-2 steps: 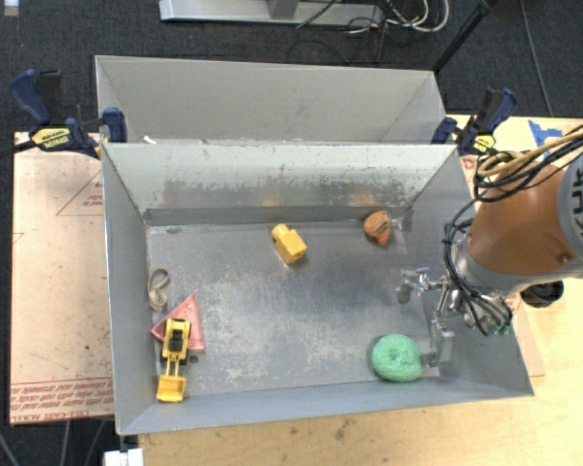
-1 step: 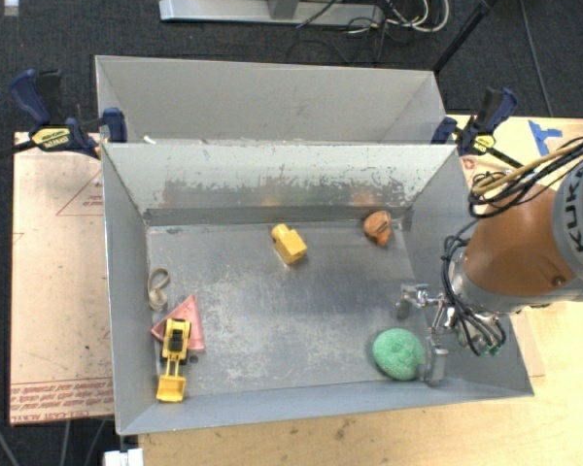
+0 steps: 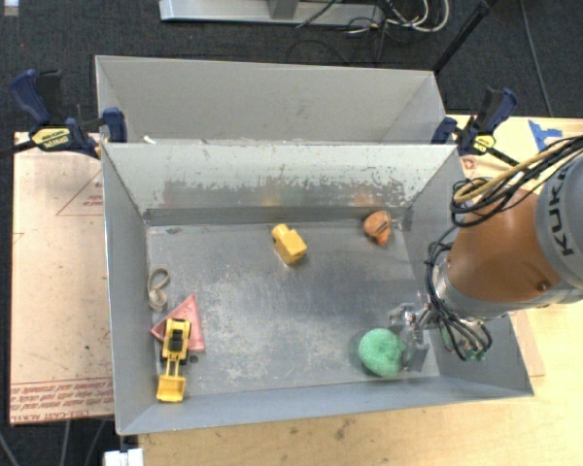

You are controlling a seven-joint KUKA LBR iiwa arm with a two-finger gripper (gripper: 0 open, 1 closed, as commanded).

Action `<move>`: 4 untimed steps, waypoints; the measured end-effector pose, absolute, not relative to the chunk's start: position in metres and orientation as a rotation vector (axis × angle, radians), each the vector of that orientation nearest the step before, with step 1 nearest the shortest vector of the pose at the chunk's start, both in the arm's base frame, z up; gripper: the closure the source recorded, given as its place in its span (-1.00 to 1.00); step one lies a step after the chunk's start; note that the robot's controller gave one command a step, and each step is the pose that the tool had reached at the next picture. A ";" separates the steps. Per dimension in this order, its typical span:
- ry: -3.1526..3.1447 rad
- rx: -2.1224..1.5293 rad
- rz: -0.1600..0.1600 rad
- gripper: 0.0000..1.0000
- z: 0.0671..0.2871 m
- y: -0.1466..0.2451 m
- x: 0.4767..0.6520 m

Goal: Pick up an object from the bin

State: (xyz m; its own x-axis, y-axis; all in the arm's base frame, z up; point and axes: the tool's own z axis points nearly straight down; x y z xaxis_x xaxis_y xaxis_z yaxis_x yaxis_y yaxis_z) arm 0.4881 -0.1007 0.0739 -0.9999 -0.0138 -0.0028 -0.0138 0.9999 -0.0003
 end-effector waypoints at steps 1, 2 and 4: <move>3.139 -0.022 -0.001 1.00 0.074 -0.101 0.488; 3.147 -0.010 0.004 1.00 0.122 -0.093 0.495; 3.146 -0.040 0.003 1.00 0.116 -0.101 0.508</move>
Offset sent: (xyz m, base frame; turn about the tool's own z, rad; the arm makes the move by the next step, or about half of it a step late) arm 0.0331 0.0266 0.1950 0.0284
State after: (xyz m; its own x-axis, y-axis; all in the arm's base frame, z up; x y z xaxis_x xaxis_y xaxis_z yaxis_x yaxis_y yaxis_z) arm 0.5081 -0.1008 0.1161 -0.9997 -0.0251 0.0051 -0.0251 0.9997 0.0021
